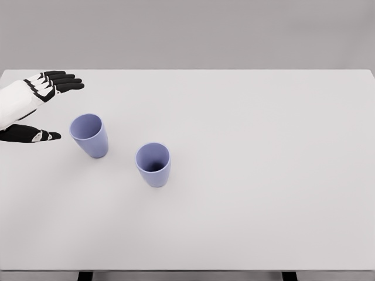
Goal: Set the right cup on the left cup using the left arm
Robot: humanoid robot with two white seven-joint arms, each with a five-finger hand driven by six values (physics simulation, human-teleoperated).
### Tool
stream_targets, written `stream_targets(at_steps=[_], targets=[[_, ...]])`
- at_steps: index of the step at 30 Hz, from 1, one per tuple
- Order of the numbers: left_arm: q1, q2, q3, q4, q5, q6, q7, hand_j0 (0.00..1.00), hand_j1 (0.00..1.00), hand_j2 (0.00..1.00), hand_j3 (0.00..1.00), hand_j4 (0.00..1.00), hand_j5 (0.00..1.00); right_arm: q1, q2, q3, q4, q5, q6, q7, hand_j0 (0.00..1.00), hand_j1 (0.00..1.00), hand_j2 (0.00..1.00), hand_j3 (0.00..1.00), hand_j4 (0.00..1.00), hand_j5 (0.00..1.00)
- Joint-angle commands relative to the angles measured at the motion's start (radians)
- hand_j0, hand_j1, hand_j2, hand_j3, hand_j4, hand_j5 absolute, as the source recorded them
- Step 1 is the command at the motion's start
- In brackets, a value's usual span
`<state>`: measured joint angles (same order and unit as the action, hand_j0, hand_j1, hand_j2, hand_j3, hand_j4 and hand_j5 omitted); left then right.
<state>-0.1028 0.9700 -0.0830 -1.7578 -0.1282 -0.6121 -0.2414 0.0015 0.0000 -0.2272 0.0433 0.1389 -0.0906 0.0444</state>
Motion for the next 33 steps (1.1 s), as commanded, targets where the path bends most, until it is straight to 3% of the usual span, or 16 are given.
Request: stream_targets(at_steps=[1, 13, 16, 18, 20, 24, 26, 28, 31, 33], targets=[[0.002, 0.001, 0.000, 0.000, 0.007, 0.001, 0.001, 1.00, 1.00, 1.00, 1.00, 1.00, 1.00, 0.000, 0.000, 0.005, 0.004, 0.001, 0.005, 0.000, 1.00, 1.00, 1.00, 1.00, 1.00, 1.00], [-0.006, 0.015, 0.002, 0.001, -0.036, 0.001, 0.001, 1.00, 1.00, 1.00, 1.00, 1.00, 1.00, 0.000, 0.000, 0.003, 0.004, 0.001, 0.005, 0.000, 1.00, 1.00, 1.00, 1.00, 1.00, 1.00], [-0.012, 0.058, -0.046, 0.001, -0.036, 0.001, 0.005, 1.00, 1.00, 1.00, 1.00, 1.00, 1.00, 0.000, 0.000, 0.003, 0.004, 0.001, 0.005, 0.000, 1.00, 1.00, 1.00, 1.00, 1.00, 1.00], [-0.067, 0.150, -0.142, 0.000, -0.024, 0.001, 0.008, 1.00, 1.00, 1.00, 1.00, 1.00, 1.00, 0.000, 0.000, 0.003, 0.004, 0.001, 0.006, 0.000, 1.00, 1.00, 1.00, 1.00, 1.00, 1.00], [-0.366, 0.226, -0.527, -0.005, -0.022, 0.001, 0.007, 1.00, 1.00, 1.00, 1.00, 1.00, 1.00, 0.000, 0.000, 0.003, 0.004, 0.001, 0.005, 0.000, 1.00, 1.00, 1.00, 1.00, 1.00, 1.00], [-0.774, 0.322, -0.932, -0.028, 0.054, 0.001, 0.008, 1.00, 1.00, 1.00, 1.00, 1.00, 1.00, 0.000, 0.000, 0.003, 0.004, 0.001, 0.005, 0.000, 1.00, 1.00, 1.00, 1.00, 1.00, 1.00], [-0.937, 0.323, -1.096, -0.029, 0.081, 0.001, 0.008, 1.00, 1.00, 1.00, 1.00, 1.00, 1.00, 0.000, 0.000, 0.003, 0.004, 0.001, 0.005, 0.000, 1.00, 1.00, 1.00, 1.00, 1.00, 1.00], [-1.170, 0.315, -1.343, -0.029, 0.087, 0.001, 0.011, 1.00, 1.00, 1.00, 1.00, 1.00, 1.00, 0.000, 0.000, 0.003, 0.004, -0.001, 0.005, 0.000, 1.00, 1.00, 1.00, 1.00, 1.00, 1.00], [-1.419, 0.317, -1.564, -0.029, 0.114, 0.001, 0.011, 1.00, 1.00, 1.00, 1.00, 1.00, 1.00, 0.000, 0.000, 0.003, 0.004, 0.001, 0.005, 0.000, 1.00, 1.00, 1.00, 1.00, 1.00, 1.00], [-1.462, 0.314, -1.583, -0.029, 0.113, 0.001, 0.011, 1.00, 1.00, 1.00, 1.00, 1.00, 1.00, 0.000, 0.000, 0.003, 0.004, 0.001, 0.005, 0.000, 1.00, 1.00, 1.00, 1.00, 1.00, 1.00]])
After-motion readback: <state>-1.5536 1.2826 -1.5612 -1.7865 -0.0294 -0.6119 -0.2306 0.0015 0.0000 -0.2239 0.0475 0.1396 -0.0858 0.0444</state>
